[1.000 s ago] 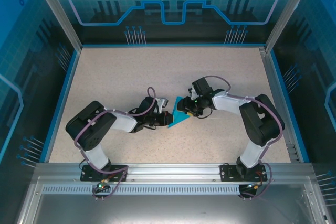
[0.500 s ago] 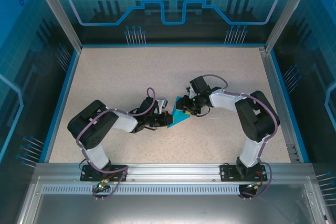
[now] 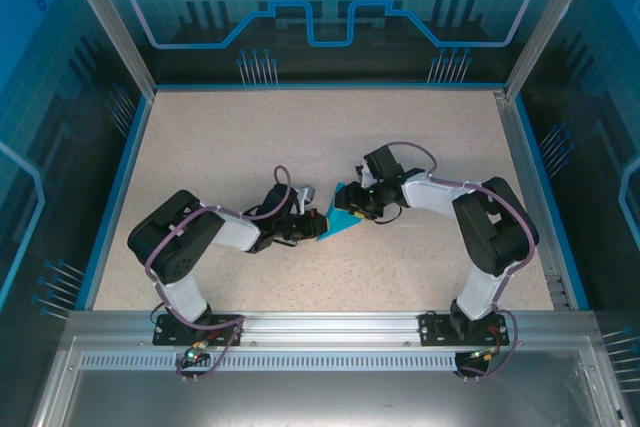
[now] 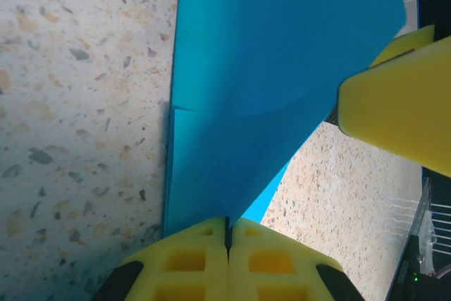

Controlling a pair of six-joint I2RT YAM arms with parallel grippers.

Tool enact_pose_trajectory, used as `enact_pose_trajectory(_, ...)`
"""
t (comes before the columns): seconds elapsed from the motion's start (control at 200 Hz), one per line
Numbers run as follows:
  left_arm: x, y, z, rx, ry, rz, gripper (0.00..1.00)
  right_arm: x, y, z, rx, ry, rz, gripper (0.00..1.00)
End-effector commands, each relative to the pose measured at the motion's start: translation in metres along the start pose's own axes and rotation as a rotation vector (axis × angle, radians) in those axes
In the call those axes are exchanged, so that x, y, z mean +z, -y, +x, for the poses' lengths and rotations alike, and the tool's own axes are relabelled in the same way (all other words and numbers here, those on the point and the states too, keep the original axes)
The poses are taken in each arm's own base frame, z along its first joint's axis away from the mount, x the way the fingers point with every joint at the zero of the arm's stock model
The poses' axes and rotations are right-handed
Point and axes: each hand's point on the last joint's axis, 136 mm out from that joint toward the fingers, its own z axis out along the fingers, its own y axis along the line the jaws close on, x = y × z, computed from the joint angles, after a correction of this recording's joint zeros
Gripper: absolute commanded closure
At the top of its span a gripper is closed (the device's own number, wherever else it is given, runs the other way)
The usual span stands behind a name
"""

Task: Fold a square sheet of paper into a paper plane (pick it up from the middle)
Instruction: Fourth fold the wing at the center of the table.

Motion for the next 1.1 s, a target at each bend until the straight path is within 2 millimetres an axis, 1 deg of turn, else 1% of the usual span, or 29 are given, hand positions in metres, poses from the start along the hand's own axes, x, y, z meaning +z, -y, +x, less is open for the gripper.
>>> enact_pose_trajectory(0.0,-0.007,0.006,-0.005,-0.03,0.013,0.039,0.96,-0.003,-0.003,0.003,-0.026,0.006,-0.028,0.46)
enact_pose_trajectory(0.19,-0.008,0.004,-0.006,-0.054,0.014,0.041,0.96,-0.003,-0.011,0.0,-0.055,0.016,-0.064,0.46)
enact_pose_trajectory(0.305,-0.007,0.006,-0.005,-0.054,0.005,0.048,0.96,-0.005,-0.015,-0.001,-0.067,0.025,-0.084,0.41)
enact_pose_trajectory(0.375,-0.006,0.005,-0.005,-0.054,0.001,0.049,0.96,-0.006,-0.018,-0.002,-0.07,0.029,-0.094,0.35)
enact_pose_trajectory(0.52,-0.006,0.006,-0.006,-0.056,0.0,0.05,0.97,-0.006,-0.015,-0.001,-0.064,0.031,-0.086,0.33)
enact_pose_trajectory(0.67,-0.005,0.006,-0.007,-0.068,-0.001,0.052,0.97,-0.002,-0.001,-0.002,-0.025,0.026,-0.01,0.41)
enact_pose_trajectory(0.775,-0.005,0.007,-0.007,-0.068,-0.001,0.054,0.97,0.002,-0.002,-0.002,-0.019,0.007,-0.006,0.45)
enact_pose_trajectory(0.87,-0.006,0.008,-0.008,-0.069,0.001,0.057,0.97,0.004,-0.005,-0.002,-0.023,-0.002,-0.008,0.47)
enact_pose_trajectory(1.09,-0.006,0.008,-0.006,-0.068,-0.009,0.06,0.96,0.009,-0.002,-0.005,-0.007,-0.014,0.016,0.48)
